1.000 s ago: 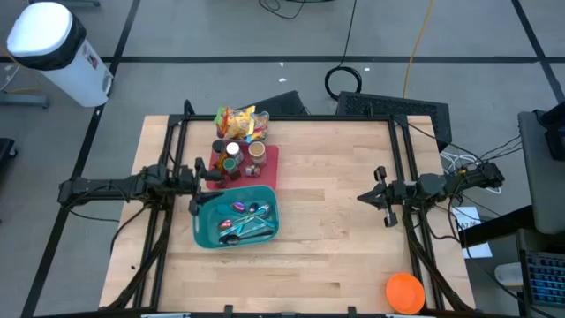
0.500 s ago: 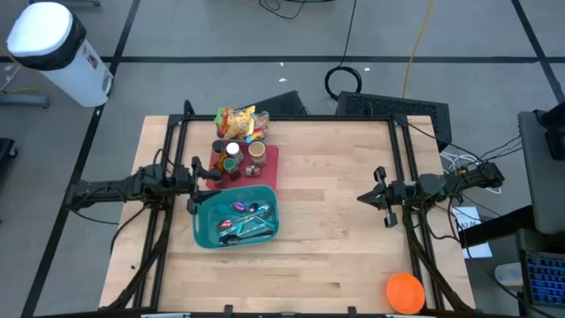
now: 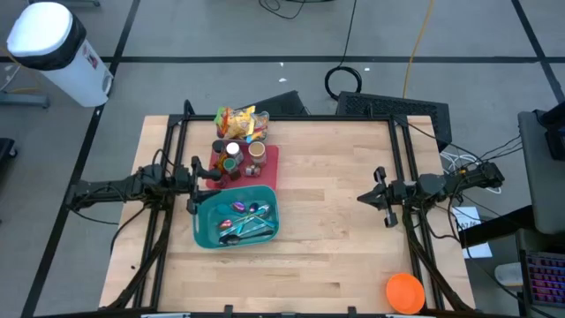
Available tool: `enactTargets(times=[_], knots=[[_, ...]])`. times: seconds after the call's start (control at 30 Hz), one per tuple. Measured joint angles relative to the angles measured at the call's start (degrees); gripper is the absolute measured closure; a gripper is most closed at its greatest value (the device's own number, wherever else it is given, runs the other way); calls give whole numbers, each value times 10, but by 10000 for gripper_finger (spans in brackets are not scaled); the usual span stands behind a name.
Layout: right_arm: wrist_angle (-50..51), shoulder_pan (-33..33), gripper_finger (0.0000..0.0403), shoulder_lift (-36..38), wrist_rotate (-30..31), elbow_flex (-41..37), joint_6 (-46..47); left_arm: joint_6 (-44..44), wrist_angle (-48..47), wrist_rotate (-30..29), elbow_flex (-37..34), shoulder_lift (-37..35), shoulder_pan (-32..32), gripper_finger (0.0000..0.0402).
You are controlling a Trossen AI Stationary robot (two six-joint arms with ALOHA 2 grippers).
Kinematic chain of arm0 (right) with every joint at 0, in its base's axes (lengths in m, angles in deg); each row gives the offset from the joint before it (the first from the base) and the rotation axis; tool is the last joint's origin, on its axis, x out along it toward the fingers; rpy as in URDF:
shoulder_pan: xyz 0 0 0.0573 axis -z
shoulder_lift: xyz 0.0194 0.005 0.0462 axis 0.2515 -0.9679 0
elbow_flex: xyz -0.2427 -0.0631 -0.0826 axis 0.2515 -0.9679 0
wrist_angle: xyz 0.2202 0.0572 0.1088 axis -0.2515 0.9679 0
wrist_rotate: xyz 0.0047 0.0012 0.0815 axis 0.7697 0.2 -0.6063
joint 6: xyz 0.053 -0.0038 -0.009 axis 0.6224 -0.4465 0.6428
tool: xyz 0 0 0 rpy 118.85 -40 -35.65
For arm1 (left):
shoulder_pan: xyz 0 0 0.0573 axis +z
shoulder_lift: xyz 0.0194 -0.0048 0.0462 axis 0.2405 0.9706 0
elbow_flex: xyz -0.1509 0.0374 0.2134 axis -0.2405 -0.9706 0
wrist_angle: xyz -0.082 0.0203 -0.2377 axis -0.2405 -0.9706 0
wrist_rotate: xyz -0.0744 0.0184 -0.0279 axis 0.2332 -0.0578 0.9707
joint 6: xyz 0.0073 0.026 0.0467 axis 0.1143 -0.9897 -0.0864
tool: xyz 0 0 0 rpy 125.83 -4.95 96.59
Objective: Pick & Place Food Item
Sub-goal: Return to Home Position
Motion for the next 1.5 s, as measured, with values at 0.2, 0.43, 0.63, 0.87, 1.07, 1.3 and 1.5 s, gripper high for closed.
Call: enactTargets(times=[0.2, 0.43, 0.63, 0.87, 1.07, 1.3, 1.5], knots=[[1, 0, 399, 0, 0, 0, 1, 0, 0, 13, 0, 0, 0, 158], [4, 0, 399, 0, 1, 0, -45, 0, 0, 13, 0, 0, 0, 158], [4, 0, 399, 0, 1, 0, -78, -1, 0, 13, 0, 0, 0, 158], [-2, 0, 399, 0, 2, 0, -86, 19, 1, 14, 0, 1, 0, 158], [-5, 0, 399, 0, 2, 0, -88, 7, 1, 14, 0, 1, 0, 158], [-8, 0, 399, 0, 2, 0, -87, -101, 1, 14, 0, 1, 0, 158], [-9, 0, 399, 0, 2, 0, -86, -80, 1, 14, 0, 1, 0, 158]])
